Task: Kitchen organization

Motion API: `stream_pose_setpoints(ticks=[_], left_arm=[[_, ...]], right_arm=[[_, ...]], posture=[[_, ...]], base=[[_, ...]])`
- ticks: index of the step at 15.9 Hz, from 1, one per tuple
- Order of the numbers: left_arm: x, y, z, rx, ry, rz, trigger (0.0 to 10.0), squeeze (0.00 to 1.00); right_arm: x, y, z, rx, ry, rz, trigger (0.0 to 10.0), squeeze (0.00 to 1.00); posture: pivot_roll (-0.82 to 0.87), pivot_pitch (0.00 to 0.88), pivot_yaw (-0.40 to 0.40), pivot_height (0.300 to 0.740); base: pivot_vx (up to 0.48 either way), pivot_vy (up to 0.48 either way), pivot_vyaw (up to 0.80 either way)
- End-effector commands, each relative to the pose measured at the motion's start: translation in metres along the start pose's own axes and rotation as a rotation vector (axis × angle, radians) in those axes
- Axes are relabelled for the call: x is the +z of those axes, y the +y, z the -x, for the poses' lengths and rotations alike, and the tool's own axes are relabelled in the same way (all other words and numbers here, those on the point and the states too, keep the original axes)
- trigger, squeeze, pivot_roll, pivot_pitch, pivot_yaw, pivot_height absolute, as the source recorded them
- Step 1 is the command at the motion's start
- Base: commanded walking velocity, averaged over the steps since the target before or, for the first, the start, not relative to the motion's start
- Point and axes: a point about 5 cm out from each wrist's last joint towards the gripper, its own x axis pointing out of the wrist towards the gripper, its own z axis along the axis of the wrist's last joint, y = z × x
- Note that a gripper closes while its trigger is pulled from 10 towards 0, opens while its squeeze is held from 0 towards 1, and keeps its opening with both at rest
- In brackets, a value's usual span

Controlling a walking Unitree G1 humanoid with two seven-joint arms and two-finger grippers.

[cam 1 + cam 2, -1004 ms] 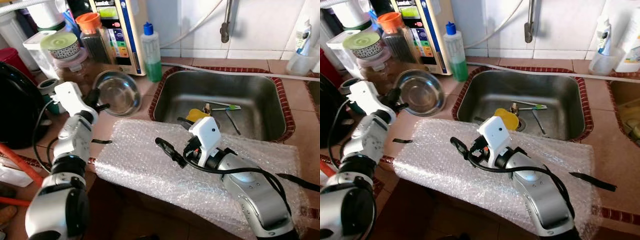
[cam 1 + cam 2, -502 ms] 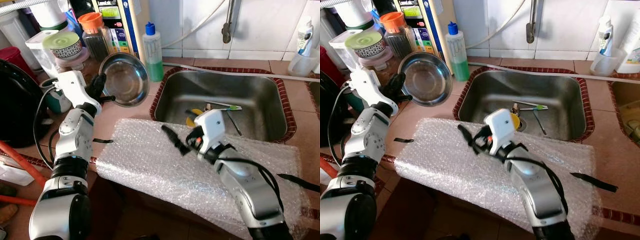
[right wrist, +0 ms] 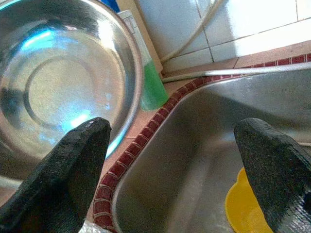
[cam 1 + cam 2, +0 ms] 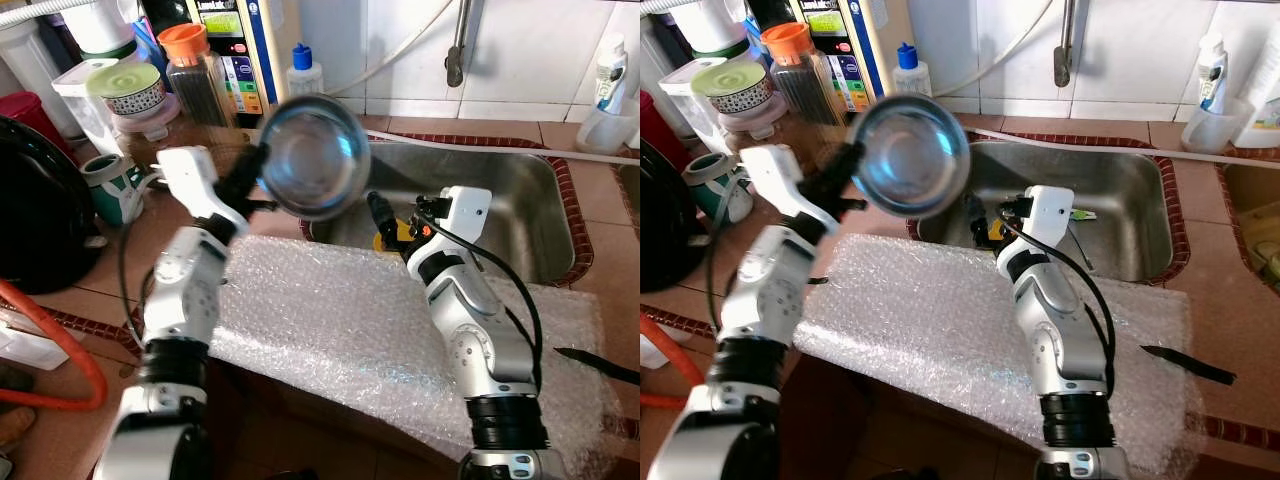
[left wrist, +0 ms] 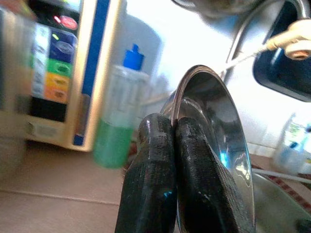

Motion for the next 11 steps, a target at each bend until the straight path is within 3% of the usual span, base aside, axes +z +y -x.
stream_pose_setpoints(ticks=[1, 3, 8, 9, 10, 11], left_arm=[[0.007, 0.000, 0.001, -0.014, -0.021, -0.005, 0.0, 0.00], [0.001, -0.019, 0.003, -0.080, -0.006, 0.043, 0.0, 0.00], [-0.002, -0.033, 0.006, -0.128, 0.016, 0.084, 0.0, 0.00], [-0.002, -0.034, 0.006, -0.134, 0.016, 0.090, 0.0, 0.00], [-0.002, -0.037, 0.006, -0.154, 0.018, 0.099, 0.0, 0.00], [-0.001, -0.037, 0.006, -0.156, 0.019, 0.102, 0.0, 0.00]], right_arm=[[0.004, 0.005, -0.004, 0.003, -0.023, -0.012, 10.0, 0.02], [0.001, 0.005, -0.010, -0.014, -0.028, -0.048, 10.0, 0.00], [-0.003, 0.000, -0.014, -0.054, -0.029, -0.085, 10.0, 0.00], [-0.003, -0.001, -0.015, -0.059, -0.031, -0.095, 3.9, 0.00], [-0.001, -0.003, -0.018, -0.079, -0.042, -0.128, 0.0, 0.00], [0.001, -0.004, -0.019, -0.094, -0.047, -0.140, 0.0, 0.00]], posture=[[0.04, 0.063, 0.142, 0.740], [0.04, 0.062, 0.140, 0.740], [0.04, 0.061, 0.145, 0.740], [0.04, 0.061, 0.146, 0.740], [0.04, 0.063, 0.147, 0.740], [0.04, 0.064, 0.148, 0.740]], base=[[0.000, 0.000, 0.00], [0.000, 0.000, 0.00], [0.000, 0.000, 0.00], [0.000, 0.000, 0.00], [0.000, 0.000, 0.00], [0.000, 0.000, 0.00]])
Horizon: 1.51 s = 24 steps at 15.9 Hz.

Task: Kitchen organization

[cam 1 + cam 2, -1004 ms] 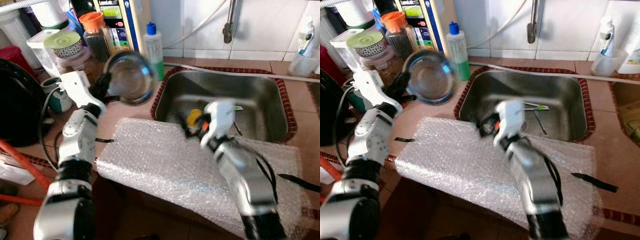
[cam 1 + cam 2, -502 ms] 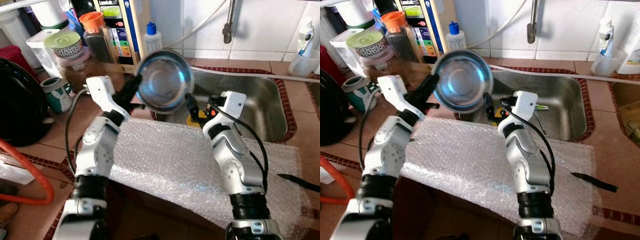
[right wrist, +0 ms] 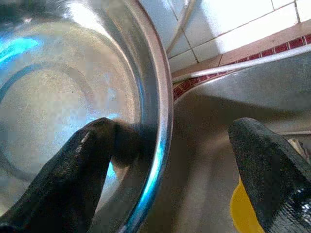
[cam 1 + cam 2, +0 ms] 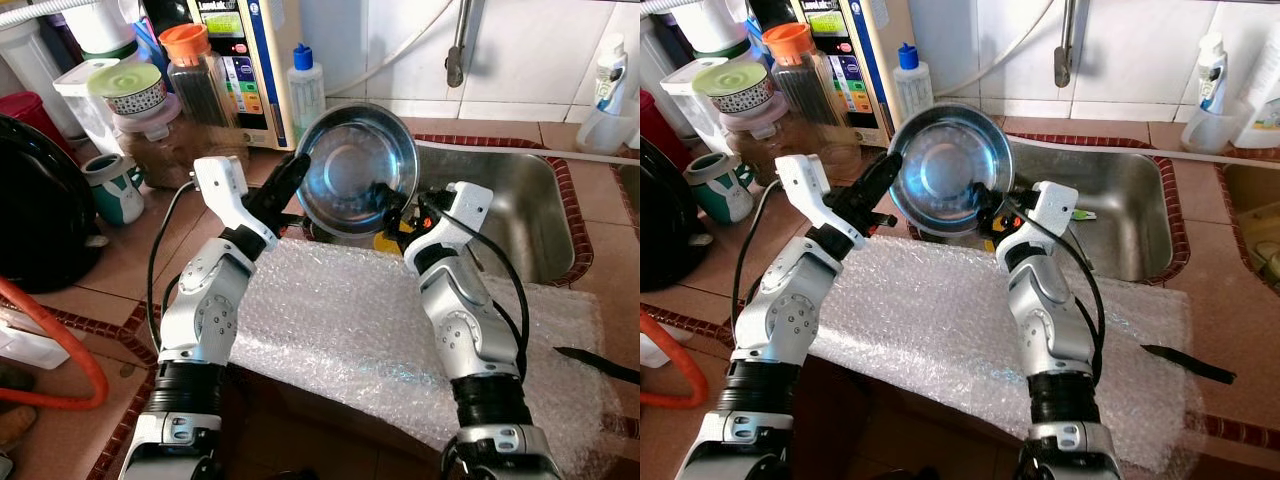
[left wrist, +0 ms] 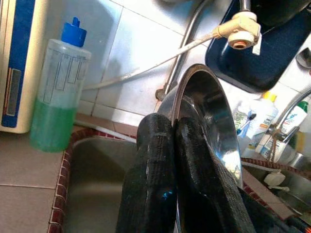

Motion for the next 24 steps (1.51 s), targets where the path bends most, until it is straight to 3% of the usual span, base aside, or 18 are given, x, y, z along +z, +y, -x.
stream_pose_setpoints(ticks=[1, 12, 24], left_arm=[[0.0061, -0.0032, 0.0017, -0.030, -0.020, -0.004, 0.0, 0.00], [0.0039, -0.0047, 0.0057, -0.054, 0.014, 0.022, 0.0, 0.00], [0.0068, 0.0017, 0.0064, -0.051, 0.041, -0.007, 0.0, 0.00]], right_arm=[[0.0032, 0.0027, -0.0049, -0.018, -0.015, -0.037, 0.0, 0.00], [0.0040, 0.0025, -0.0103, -0.005, -0.031, -0.151, 0.0, 0.00], [0.0007, 0.0011, -0.0105, -0.020, -0.032, -0.243, 0.0, 0.00]], posture=[[0.04, 0.064, 0.148, 0.740], [0.05, 0.067, 0.157, 0.740], [0.07, 0.059, 0.181, 0.740]], base=[[0.000, 0.000, 0.00], [0.000, 0.000, 0.00], [0.000, 0.000, 0.00]])
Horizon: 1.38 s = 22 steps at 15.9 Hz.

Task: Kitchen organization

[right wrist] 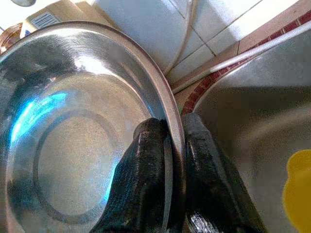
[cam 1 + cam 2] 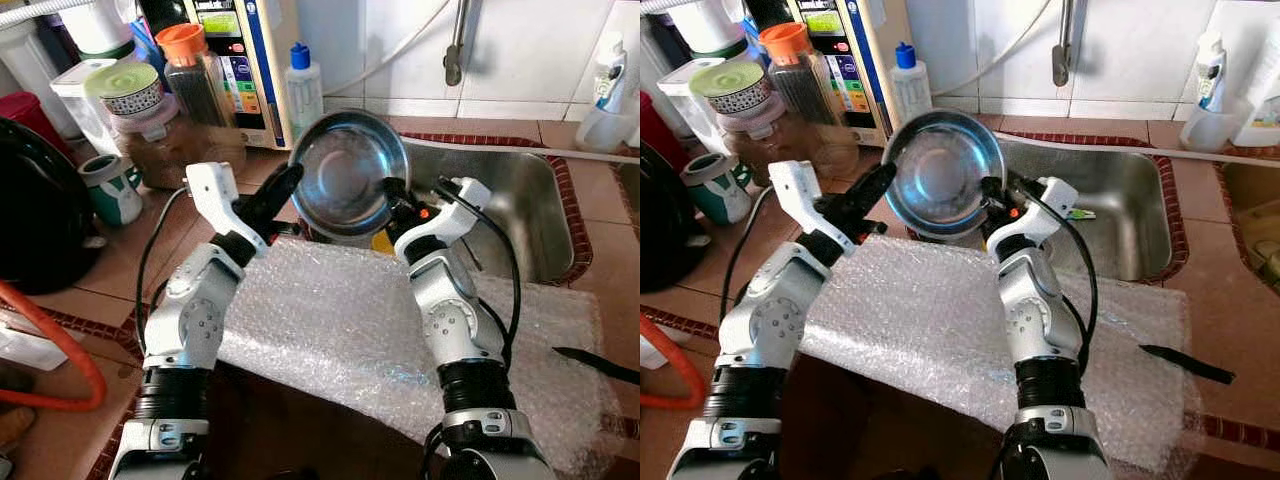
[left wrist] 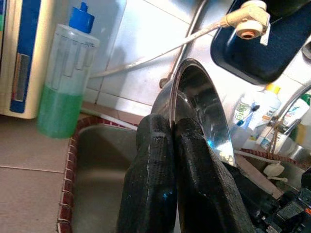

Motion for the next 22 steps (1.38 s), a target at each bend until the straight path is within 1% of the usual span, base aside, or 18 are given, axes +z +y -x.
stream_pose_setpoints(ticks=[1, 2, 3, 4, 5, 7, 8, 11, 13, 15, 18, 19, 20, 21, 22], left_arm=[[0.004, -0.005, -0.003, -0.052, 0.002, -0.026, 0.0, 0.00], [0.003, -0.005, -0.003, -0.050, 0.014, -0.030, 0.0, 0.00], [0.002, -0.004, -0.003, -0.052, 0.028, -0.021, 0.4, 0.18], [0.001, -0.004, -0.003, -0.050, 0.036, -0.024, 1.6, 0.39], [-0.002, -0.003, -0.002, -0.037, 0.055, -0.028, 10.0, 1.00], [-0.006, 0.000, 0.000, -0.023, 0.080, -0.041, 10.0, 1.00], [-0.007, 0.001, 0.001, -0.013, 0.096, -0.049, 10.0, 1.00], [-0.009, 0.003, 0.003, -0.003, 0.113, -0.066, 10.0, 1.00], [-0.011, 0.007, 0.005, 0.024, 0.145, -0.098, 10.0, 1.00], [-0.014, 0.008, 0.009, 0.026, 0.162, -0.090, 10.0, 1.00], [-0.025, 0.007, 0.021, 0.016, 0.240, -0.103, 10.0, 1.00], [-0.033, 0.007, 0.028, 0.011, 0.300, -0.098, 10.0, 1.00], [-0.041, 0.005, 0.038, -0.017, 0.354, -0.109, 10.0, 1.00], [-0.047, 0.003, 0.045, -0.034, 0.383, -0.115, 10.0, 1.00], [-0.051, 0.001, 0.050, -0.038, 0.401, -0.120, 10.0, 1.00]], right_arm=[[0.003, -0.006, -0.003, -0.062, -0.014, -0.025, 0.0, 0.00], [0.003, -0.007, -0.003, -0.070, -0.016, -0.036, 0.0, 0.00], [0.003, -0.008, -0.003, -0.076, -0.017, -0.043, 0.0, 0.00], [0.002, -0.008, -0.003, -0.082, -0.017, -0.047, 0.0, 0.00], [0.001, -0.010, -0.003, -0.094, -0.015, -0.056, 0.0, 0.00], [0.000, -0.013, -0.004, -0.115, -0.016, -0.059, 0.0, 0.00], [0.000, -0.015, -0.004, -0.146, -0.022, -0.066, 0.0, 0.00], [0.002, -0.020, -0.006, -0.193, -0.047, -0.065, 0.0, 0.00], [0.004, -0.024, -0.006, -0.241, -0.065, -0.044, 0.0, 0.00], [0.009, -0.033, -0.005, -0.325, -0.103, -0.012, 0.0, 0.00], [0.014, -0.055, -0.002, -0.477, -0.133, 0.055, 0.0, 0.00], [0.016, -0.062, -0.001, -0.529, -0.133, 0.079, 0.0, 0.00], [0.019, -0.071, 0.001, -0.586, -0.135, 0.108, 0.0, 0.00], [0.022, -0.078, 0.002, -0.630, -0.136, 0.159, 0.0, 0.00], [0.023, -0.086, 0.003, -0.670, -0.127, 0.184, 0.0, 0.00]], posture=[[0.07, 0.056, 0.184, 0.740], [0.07, 0.053, 0.187, 0.740], [0.07, 0.051, 0.188, 0.740], [0.07, 0.050, 0.189, 0.740], [0.08, 0.048, 0.191, 0.740], [0.08, 0.049, 0.191, 0.740], [0.09, 0.045, 0.191, 0.740], [0.10, 0.045, 0.189, 0.740], [0.10, 0.045, 0.188, 0.740], [0.11, 0.047, 0.188, 0.740], [0.11, 0.048, 0.190, 0.740], [0.12, 0.049, 0.187, 0.740], [0.12, 0.049, 0.187, 0.740], [0.12, 0.049, 0.186, 0.740], [0.12, 0.049, 0.186, 0.740]], base=[[0.000, 0.000, 0.00], [0.000, 0.000, 0.00], [0.000, 0.000, 0.00], [0.000, 0.000, 0.00], [0.000, 0.000, 0.00], [0.000, 0.000, 0.00], [0.000, 0.000, 0.00], [0.000, 0.000, 0.00], [0.000, 0.000, 0.00], [0.000, 0.000, 0.00], [0.000, 0.000, 0.00], [0.000, 0.000, 0.00], [0.000, 0.000, 0.00], [0.000, 0.000, 0.00], [0.000, 0.000, 0.00]])
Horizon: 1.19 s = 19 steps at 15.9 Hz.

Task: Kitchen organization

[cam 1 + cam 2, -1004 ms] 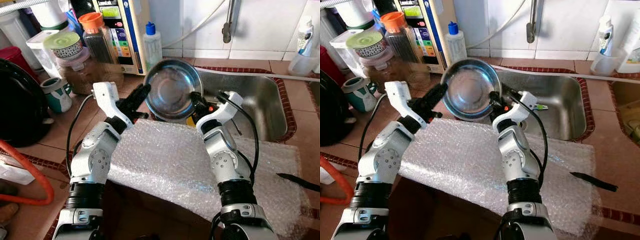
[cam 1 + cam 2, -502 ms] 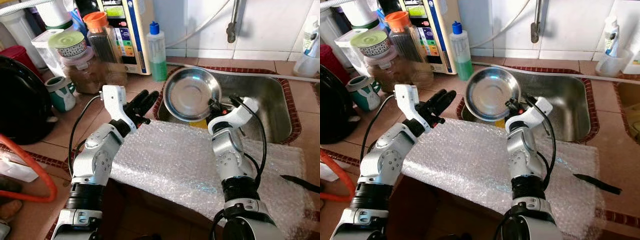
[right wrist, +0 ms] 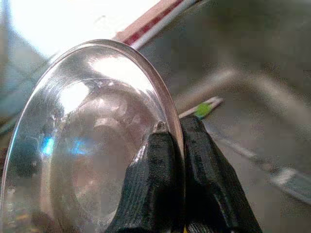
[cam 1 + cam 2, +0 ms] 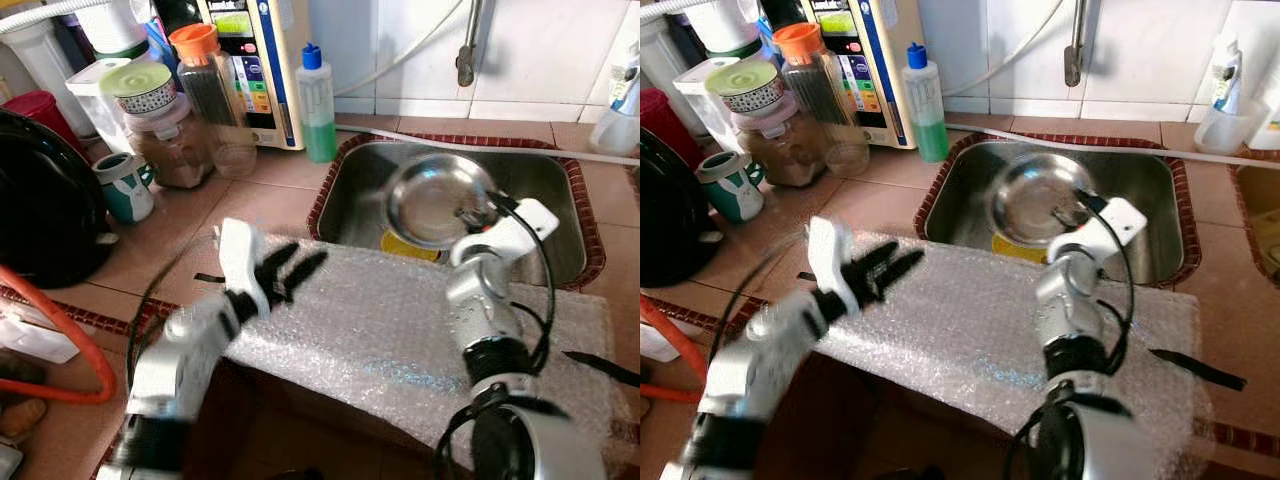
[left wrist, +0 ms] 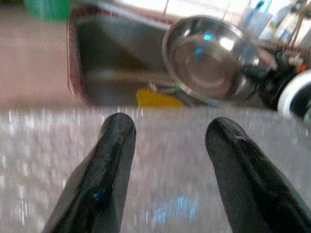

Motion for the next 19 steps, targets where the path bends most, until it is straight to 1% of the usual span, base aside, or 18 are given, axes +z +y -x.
stream_pose_setpoints(ticks=[1, 2, 5, 6, 7, 8, 9, 10, 11, 13, 14, 15, 16, 17, 19], left_arm=[[0.006, -0.001, 0.002, -0.007, -0.001, -0.041, 10.0, 1.00], [0.005, -0.005, 0.003, -0.008, 0.006, -0.041, 10.0, 1.00], [0.003, -0.010, 0.004, -0.029, 0.030, -0.053, 10.0, 1.00], [0.002, -0.011, 0.005, -0.031, 0.031, -0.052, 10.0, 1.00], [0.002, -0.011, 0.004, -0.030, 0.034, -0.051, 10.0, 1.00], [0.002, -0.013, 0.003, -0.032, 0.036, -0.054, 10.0, 1.00], [0.001, -0.012, 0.002, -0.022, 0.043, -0.070, 10.0, 1.00], [0.002, -0.011, 0.001, -0.006, 0.040, -0.078, 10.0, 1.00], [0.003, -0.011, 0.000, 0.002, 0.021, -0.062, 10.0, 1.00], [0.003, -0.013, -0.001, -0.001, 0.009, -0.049, 10.0, 1.00], [0.003, -0.014, -0.003, -0.003, 0.010, -0.064, 10.0, 1.00], [0.002, -0.015, -0.004, 0.000, 0.011, -0.065, 10.0, 1.00], [0.001, -0.016, -0.005, -0.001, 0.010, -0.065, 10.0, 1.00], [0.001, -0.017, -0.006, -0.002, 0.007, -0.061, 10.0, 1.00], [0.001, -0.017, -0.007, -0.001, 0.007, -0.063, 10.0, 1.00]], right_arm=[[-0.004, -0.001, 0.000, -0.025, 0.016, 0.008, 0.0, 0.00], [-0.005, -0.008, -0.004, -0.050, 0.019, 0.043, 0.0, 0.00], [-0.003, -0.015, -0.009, -0.081, 0.030, 0.084, 0.0, 0.00], [-0.003, -0.016, -0.010, -0.085, 0.033, 0.084, 0.0, 0.00], [-0.003, -0.020, -0.012, -0.098, 0.052, 0.116, 0.0, 0.00], [-0.006, -0.024, -0.012, -0.108, 0.072, 0.169, 0.0, 0.00], [-0.008, -0.028, -0.012, -0.116, 0.086, 0.159, 0.0, 0.00], [-0.009, -0.030, -0.012, -0.121, 0.092, 0.174, 0.0, 0.00], [-0.010, -0.035, -0.012, -0.127, 0.096, 0.211, 0.0, 0.00], [-0.012, -0.038, -0.012, -0.126, 0.105, 0.241, 0.0, 0.00], [-0.013, -0.040, -0.012, -0.118, 0.117, 0.249, 0.0, 0.00], [-0.014, -0.040, -0.012, -0.106, 0.125, 0.257, 1.1, 0.62], [-0.015, -0.041, -0.012, -0.105, 0.142, 0.246, 4.9, 1.00], [-0.016, -0.042, -0.012, -0.109, 0.160, 0.229, 10.0, 1.00], [-0.016, -0.042, -0.012, -0.109, 0.170, 0.237, 10.0, 1.00]], posture=[[0.13, 0.049, 0.183, 0.740], [0.14, 0.050, 0.181, 0.740], [0.15, 0.048, 0.181, 0.740], [0.15, 0.048, 0.181, 0.740], [0.14, 0.050, 0.181, 0.740], [0.14, 0.049, 0.179, 0.740], [0.14, 0.049, 0.176, 0.740], [0.14, 0.048, 0.176, 0.740], [0.13, 0.050, 0.170, 0.740], [0.12, 0.052, 0.165, 0.740], [0.12, 0.052, 0.163, 0.740], [0.12, 0.052, 0.161, 0.740], [0.11, 0.051, 0.161, 0.740], [0.11, 0.049, 0.159, 0.740], [0.11, 0.047, 0.156, 0.740]], base=[[0.000, 0.000, 0.00], [0.000, 0.000, 0.00], [0.000, 0.000, 0.00], [0.000, 0.000, 0.00], [0.000, 0.000, 0.00], [0.000, 0.000, 0.00], [0.000, 0.000, 0.00], [0.000, 0.000, 0.00], [0.000, 0.000, 0.00], [0.000, 0.000, 0.00], [0.000, 0.000, 0.00], [0.000, 0.000, 0.00], [0.000, 0.000, 0.00], [0.000, 0.000, 0.00], [0.000, 0.000, 0.00]])
